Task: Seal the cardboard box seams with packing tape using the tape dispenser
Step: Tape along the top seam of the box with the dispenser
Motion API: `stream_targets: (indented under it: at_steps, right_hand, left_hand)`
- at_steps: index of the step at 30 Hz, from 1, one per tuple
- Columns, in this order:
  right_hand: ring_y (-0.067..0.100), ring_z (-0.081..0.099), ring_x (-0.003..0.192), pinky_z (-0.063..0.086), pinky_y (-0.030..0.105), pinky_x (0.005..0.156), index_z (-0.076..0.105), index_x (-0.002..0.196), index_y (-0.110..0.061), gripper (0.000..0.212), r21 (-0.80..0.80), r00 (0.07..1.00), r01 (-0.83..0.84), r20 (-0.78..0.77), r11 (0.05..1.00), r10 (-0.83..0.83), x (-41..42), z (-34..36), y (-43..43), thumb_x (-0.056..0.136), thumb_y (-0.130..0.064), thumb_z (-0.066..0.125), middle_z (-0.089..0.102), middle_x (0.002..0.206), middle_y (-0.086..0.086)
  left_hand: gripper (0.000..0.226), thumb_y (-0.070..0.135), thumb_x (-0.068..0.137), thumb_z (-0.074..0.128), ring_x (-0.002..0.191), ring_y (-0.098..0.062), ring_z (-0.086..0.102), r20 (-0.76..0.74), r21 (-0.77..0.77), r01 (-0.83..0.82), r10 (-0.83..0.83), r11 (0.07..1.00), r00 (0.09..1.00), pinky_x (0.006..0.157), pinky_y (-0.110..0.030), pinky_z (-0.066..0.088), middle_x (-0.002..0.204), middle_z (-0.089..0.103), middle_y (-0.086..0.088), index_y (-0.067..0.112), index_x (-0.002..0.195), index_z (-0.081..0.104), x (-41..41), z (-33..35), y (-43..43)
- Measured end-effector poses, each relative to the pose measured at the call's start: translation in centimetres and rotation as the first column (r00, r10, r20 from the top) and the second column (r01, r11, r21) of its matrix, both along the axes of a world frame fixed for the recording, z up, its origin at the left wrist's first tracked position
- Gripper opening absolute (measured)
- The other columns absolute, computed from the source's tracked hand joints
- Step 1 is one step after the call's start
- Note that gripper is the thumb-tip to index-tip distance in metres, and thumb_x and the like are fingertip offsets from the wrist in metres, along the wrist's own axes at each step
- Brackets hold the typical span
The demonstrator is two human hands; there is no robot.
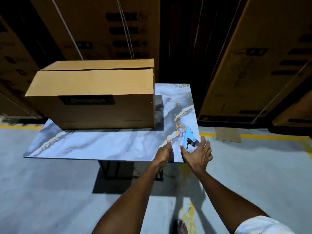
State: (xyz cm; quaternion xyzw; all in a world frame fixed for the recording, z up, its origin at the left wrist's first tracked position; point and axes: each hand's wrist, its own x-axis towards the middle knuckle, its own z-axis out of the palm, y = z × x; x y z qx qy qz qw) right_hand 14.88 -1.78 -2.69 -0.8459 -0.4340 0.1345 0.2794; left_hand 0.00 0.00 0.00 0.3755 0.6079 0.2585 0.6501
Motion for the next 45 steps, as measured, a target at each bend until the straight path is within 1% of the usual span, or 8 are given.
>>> stream_targets:
  at_steps: [6,10,14,20,26,31,38,45]
  right_hand:
    - [0.038,0.036,0.134,0.038,0.057,0.102,0.026,0.150,-0.020,0.110,-0.138,0.991,-0.098,-0.102,0.986,0.084,1.3,0.2,1.7,0.064,-0.065,0.077,0.038,0.147,0.017]
    - [0.038,0.037,0.133,0.040,0.055,0.101,0.027,0.147,-0.020,0.107,-0.163,0.987,-0.139,-0.106,0.977,0.123,1.5,-0.2,2.3,0.063,-0.063,0.079,0.038,0.145,0.018]
    - [0.039,0.039,0.129,0.044,0.051,0.098,0.029,0.147,-0.015,0.104,-0.160,0.985,-0.147,-0.114,0.976,0.130,1.3,-0.3,2.6,0.066,-0.056,0.081,0.042,0.141,0.020]
    - [0.037,0.046,0.123,0.052,0.049,0.093,0.040,0.138,-0.009,0.093,-0.107,0.981,-0.133,-0.158,0.985,0.116,0.4,0.0,2.6,0.066,-0.049,0.083,0.051,0.134,0.021]
    - [0.037,0.048,0.121,0.046,0.046,0.095,0.047,0.135,-0.009,0.087,0.128,0.975,-0.124,-0.170,0.984,0.145,-3.0,2.6,1.8,0.064,-0.041,0.087,0.056,0.131,0.018]
    - [0.028,0.052,0.121,0.049,0.044,0.097,0.049,0.137,-0.012,0.086,0.485,0.951,-0.240,-0.057,0.841,0.304,-8.4,8.6,2.2,0.064,-0.036,0.088,0.058,0.130,0.009]
    - [0.028,0.053,0.124,0.048,0.038,0.103,0.050,0.141,-0.006,0.084,0.653,0.853,-0.482,0.196,0.584,0.484,-17.4,17.1,4.7,0.070,-0.039,0.080,0.056,0.135,0.010]
    - [0.023,0.057,0.120,0.045,0.028,0.100,0.052,0.140,-0.008,0.086,0.620,0.770,-0.602,0.283,0.504,0.571,-25.9,19.9,9.7,0.066,-0.038,0.085,0.060,0.131,0.008]
  left_hand:
    - [0.046,0.056,0.107,0.032,0.091,-0.023,0.061,0.012,-0.046,-0.077,0.078,0.996,0.997,0.098,-0.042,0.051,0.092,0.066,-0.002,0.025,0.089,0.061,2.7,-0.2,-0.8]
    - [0.045,0.050,0.102,0.042,0.072,-0.020,0.056,-0.059,-0.041,-0.060,0.058,0.997,0.997,0.075,-0.034,0.043,0.078,0.062,-0.005,0.018,0.076,0.059,2.6,0.2,-1.1]
    - [0.032,0.056,0.077,0.060,0.085,-0.025,0.067,-0.174,0.016,-0.027,0.030,1.000,0.984,0.088,-0.039,0.052,0.078,0.062,0.002,0.025,0.070,0.062,0.8,-1.3,-1.1]
    - [0.022,0.034,0.095,0.063,0.088,-0.017,0.064,-0.149,0.095,-0.064,0.078,0.993,0.986,0.088,-0.030,0.057,0.096,0.069,-0.002,0.016,0.102,0.073,-2.1,0.9,-0.9]
    - [0.014,0.020,0.103,0.057,0.078,-0.012,0.062,-0.117,0.160,-0.168,0.187,0.973,0.975,0.057,-0.017,0.049,0.092,0.064,-0.002,0.011,0.106,0.068,-5.5,3.7,-0.8]
    - [0.021,0.027,0.099,0.066,0.111,-0.018,0.068,-0.005,0.371,-0.223,0.242,0.902,0.970,0.092,-0.032,0.052,0.113,0.074,-0.001,0.017,0.118,0.071,-9.7,7.4,1.5]
    - [0.028,0.032,0.101,0.062,0.088,-0.011,0.070,0.264,0.547,-0.349,0.239,0.761,0.935,0.069,-0.021,0.054,0.101,0.076,-0.006,0.010,0.115,0.072,-18.3,16.4,4.6]
    - [0.030,0.033,0.097,0.070,0.108,-0.010,0.069,0.054,0.724,-0.263,0.329,0.638,0.943,0.092,-0.030,0.058,0.113,0.076,0.002,0.016,0.121,0.073,-31.1,17.6,8.8]
